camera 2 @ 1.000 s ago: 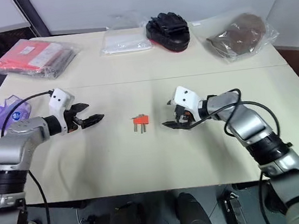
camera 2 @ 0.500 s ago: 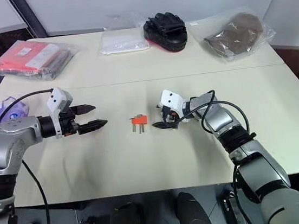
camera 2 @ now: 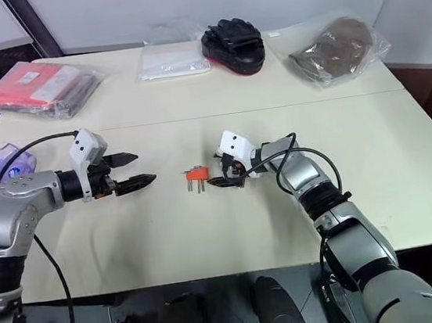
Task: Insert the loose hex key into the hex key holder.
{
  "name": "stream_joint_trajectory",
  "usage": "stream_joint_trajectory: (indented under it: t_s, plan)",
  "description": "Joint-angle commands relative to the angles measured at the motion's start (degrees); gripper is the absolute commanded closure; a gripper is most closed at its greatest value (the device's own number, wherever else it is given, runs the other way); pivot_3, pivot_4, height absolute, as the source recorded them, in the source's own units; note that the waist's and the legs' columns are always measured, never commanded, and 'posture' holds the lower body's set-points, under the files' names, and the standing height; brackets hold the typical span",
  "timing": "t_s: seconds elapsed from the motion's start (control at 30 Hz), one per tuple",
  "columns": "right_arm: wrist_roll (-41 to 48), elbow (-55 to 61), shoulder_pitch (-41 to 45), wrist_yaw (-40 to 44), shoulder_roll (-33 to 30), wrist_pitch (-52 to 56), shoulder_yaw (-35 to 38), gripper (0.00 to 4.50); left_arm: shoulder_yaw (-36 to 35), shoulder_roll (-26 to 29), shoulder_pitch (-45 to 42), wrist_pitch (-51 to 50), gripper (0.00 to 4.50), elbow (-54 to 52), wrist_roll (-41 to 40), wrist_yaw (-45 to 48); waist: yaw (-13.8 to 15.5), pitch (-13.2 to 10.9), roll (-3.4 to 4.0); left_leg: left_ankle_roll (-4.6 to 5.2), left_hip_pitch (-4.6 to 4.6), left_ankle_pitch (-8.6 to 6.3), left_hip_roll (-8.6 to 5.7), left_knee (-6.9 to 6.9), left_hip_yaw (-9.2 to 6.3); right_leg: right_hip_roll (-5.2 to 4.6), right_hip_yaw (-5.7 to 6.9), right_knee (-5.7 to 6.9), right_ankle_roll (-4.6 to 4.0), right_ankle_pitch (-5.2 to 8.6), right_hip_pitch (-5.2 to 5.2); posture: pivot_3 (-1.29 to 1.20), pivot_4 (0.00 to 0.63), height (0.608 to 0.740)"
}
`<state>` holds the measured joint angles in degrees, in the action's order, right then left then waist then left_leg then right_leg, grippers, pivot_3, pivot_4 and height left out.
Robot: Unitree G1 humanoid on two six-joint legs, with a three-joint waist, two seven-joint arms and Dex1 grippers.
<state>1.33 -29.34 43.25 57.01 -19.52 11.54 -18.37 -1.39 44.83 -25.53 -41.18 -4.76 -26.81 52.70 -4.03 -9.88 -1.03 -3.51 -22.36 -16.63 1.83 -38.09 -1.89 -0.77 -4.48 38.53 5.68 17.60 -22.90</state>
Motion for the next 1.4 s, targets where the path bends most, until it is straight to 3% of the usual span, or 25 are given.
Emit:
stream_joint_trajectory:
  t_s: [0.03, 0.4, 0.5, 0.63, 0.67, 0.87, 1.03, 1.2, 1.4]
  plan:
    - [-0.1, -0.2, -0.2, 0.3, 1.5, 0.5, -0.1, 0.44, -1.8, 0.1, -0.9, 0.6, 0.06, -1.1, -0.1, -0.5, 0.0, 0.0, 0.00, 0.00, 0.00, 0.00, 0.00, 0.00, 0.00, 0.00, 0.00, 0.01, 0.00, 0.00, -0.01, 0.00, 0.150, 0.740]
    - [-1.9, -4.1, 1.6, -0.2, 4.3, -1.4, -0.2, 0.44, -1.8, -0.9, -0.4, 2.1, 0.06, 0.0, 0.5, -1.9, -0.1, 0.0, 0.01, 0.00, 0.01, 0.00, 0.00, 0.00, 0.00, -0.01, -0.04, 0.11, 0.00, 0.00, -0.08, 0.00, 0.150, 0.740]
    - [-2.5, -5.7, 1.9, -0.1, 4.8, -2.7, -0.4, 1.24, -2.1, -1.2, 0.0, 2.5, 0.00, 0.2, 0.6, -2.6, -0.1, 0.0, 0.01, 0.00, 0.01, 0.00, 0.00, 0.00, 0.01, -0.01, -0.06, 0.12, 0.00, 0.00, -0.09, 0.00, 0.150, 0.740]
    - [-3.4, -7.0, 2.0, 0.1, 5.1, -4.5, -0.6, 3.28, -2.4, -1.2, 0.7, 2.9, 0.00, 0.2, 0.7, -3.1, 0.0, 0.0, 0.01, 0.00, 0.02, 0.00, 0.00, 0.00, 0.01, -0.01, -0.07, 0.15, 0.00, 0.00, -0.10, 0.00, 0.150, 0.740]
    - [-3.5, -7.2, 1.9, 0.2, 5.1, -4.8, -0.6, 3.53, -2.5, -1.2, 0.9, 3.0, 0.00, 0.2, 0.7, -3.1, 0.0, 0.0, 0.01, 0.00, 0.02, 0.00, 0.00, 0.00, 0.01, -0.03, -0.07, 0.15, 0.00, 0.00, -0.09, 0.00, 0.150, 0.740]
    - [-6.7, -3.5, 0.0, -1.3, 3.0, -8.3, -1.8, 3.53, -2.4, -1.8, 0.8, 3.3, 0.00, 0.9, 0.4, -2.8, 0.1, 0.0, 0.02, 0.00, 0.02, 0.00, -0.01, -0.01, 0.00, -0.03, -0.07, 0.17, 0.00, 0.00, -0.09, 0.00, 0.150, 0.740]
    - [-14.3, 3.8, -2.4, -8.5, -2.4, -16.5, -3.6, 3.53, -1.5, -3.8, -0.9, 3.7, 0.00, 2.2, -0.4, -1.3, 0.9, 0.0, 0.02, -0.01, -0.01, 0.00, -0.07, -0.03, 0.01, -0.14, -0.05, 0.22, 0.01, 0.00, -0.12, 0.00, 0.150, 0.740]
    - [-24.4, 15.8, -4.2, -19.2, -10.2, -26.3, -2.4, 3.53, -4.2, -8.7, -5.9, 3.2, 0.00, 3.2, -7.8, 3.9, 2.4, 0.0, 0.01, -0.01, -0.12, 0.00, -0.13, -0.17, 0.07, -0.19, 0.00, 0.19, 0.02, 0.00, -0.13, 0.00, 0.150, 0.740]
    - [-32.2, 24.6, -3.7, -28.2, -15.8, -34.5, -0.5, 3.53, -1.7, -9.3, -12.0, 4.0, 0.00, 7.3, -7.8, 9.4, 1.3, 0.0, 0.02, -0.01, -0.09, 0.01, -0.07, -0.08, 0.15, -0.01, -0.07, 0.16, 0.01, 0.00, -0.20, 0.00, 0.150, 0.740]
